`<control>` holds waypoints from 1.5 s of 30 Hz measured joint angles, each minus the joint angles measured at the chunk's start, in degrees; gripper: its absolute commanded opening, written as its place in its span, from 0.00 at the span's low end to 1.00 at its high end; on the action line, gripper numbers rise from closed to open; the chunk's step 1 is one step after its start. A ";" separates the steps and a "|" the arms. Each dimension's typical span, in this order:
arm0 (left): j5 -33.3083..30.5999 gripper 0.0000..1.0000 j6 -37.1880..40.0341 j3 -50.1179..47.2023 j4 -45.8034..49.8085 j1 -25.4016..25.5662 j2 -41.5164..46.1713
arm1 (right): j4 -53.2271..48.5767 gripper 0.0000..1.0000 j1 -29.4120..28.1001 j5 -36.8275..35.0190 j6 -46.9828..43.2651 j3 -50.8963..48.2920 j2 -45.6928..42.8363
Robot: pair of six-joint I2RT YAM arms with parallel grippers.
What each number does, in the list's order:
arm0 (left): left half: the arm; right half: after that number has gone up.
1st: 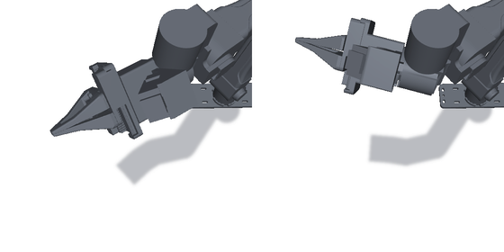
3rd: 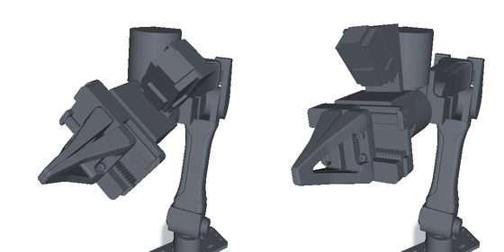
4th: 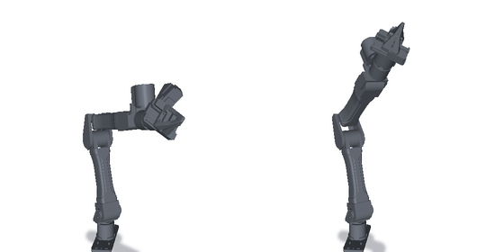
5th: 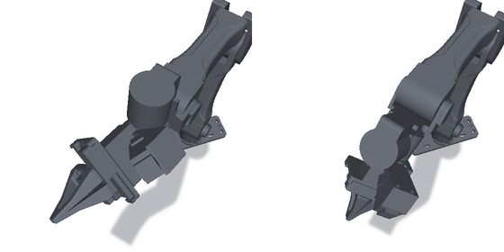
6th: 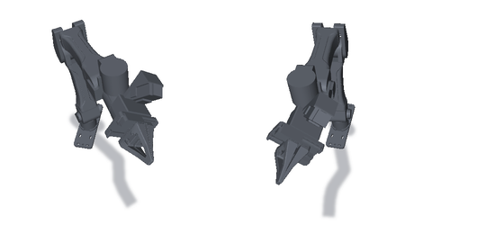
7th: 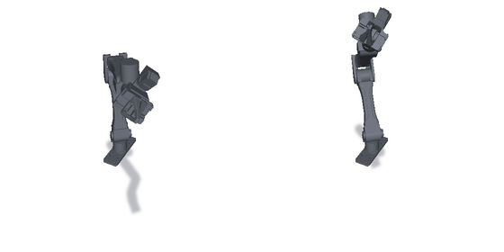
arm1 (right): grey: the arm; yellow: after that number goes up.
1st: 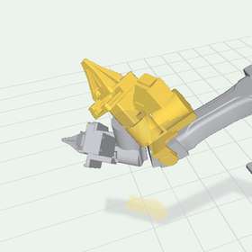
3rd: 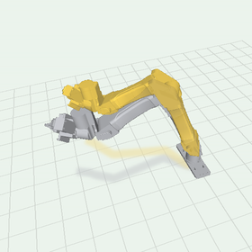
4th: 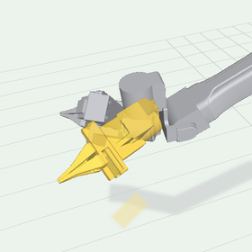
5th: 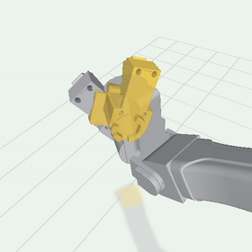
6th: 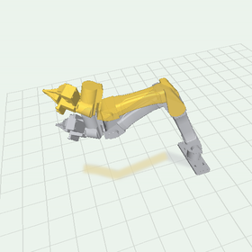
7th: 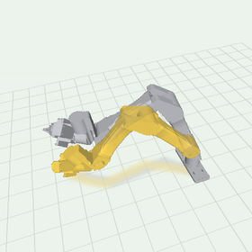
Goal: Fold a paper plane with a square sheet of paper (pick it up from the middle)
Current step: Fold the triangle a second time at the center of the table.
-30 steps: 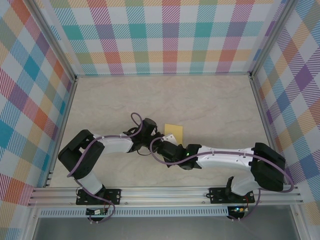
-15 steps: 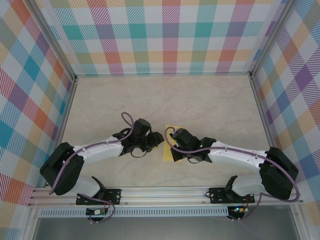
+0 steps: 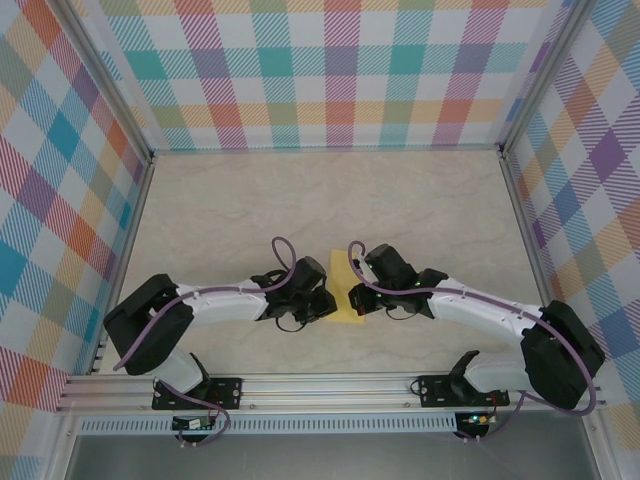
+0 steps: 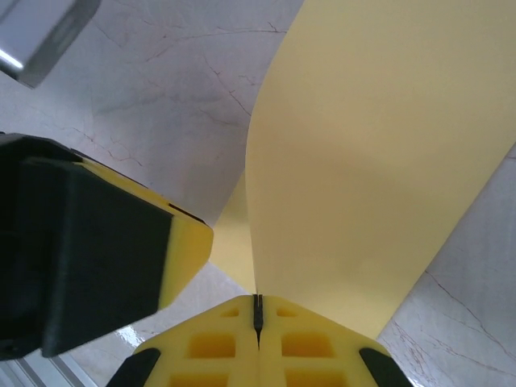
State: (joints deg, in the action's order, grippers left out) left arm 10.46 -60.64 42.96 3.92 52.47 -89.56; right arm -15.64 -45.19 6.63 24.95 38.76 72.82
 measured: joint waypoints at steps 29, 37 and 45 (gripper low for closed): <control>-13.53 0.18 1.77 4.83 13.07 0.68 -3.45 | 0.79 0.02 0.26 1.29 1.60 2.91 8.13; -13.62 0.19 3.74 5.14 14.23 0.68 -3.32 | 0.44 0.02 0.26 1.68 1.51 7.10 13.84; -13.60 0.19 4.04 5.22 14.60 0.68 -3.32 | -2.03 0.02 0.26 0.17 1.11 8.50 16.59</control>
State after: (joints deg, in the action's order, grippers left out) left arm -3.14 -56.60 48.18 18.52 53.15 -92.88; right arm -17.67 -44.93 6.81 26.06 47.27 89.41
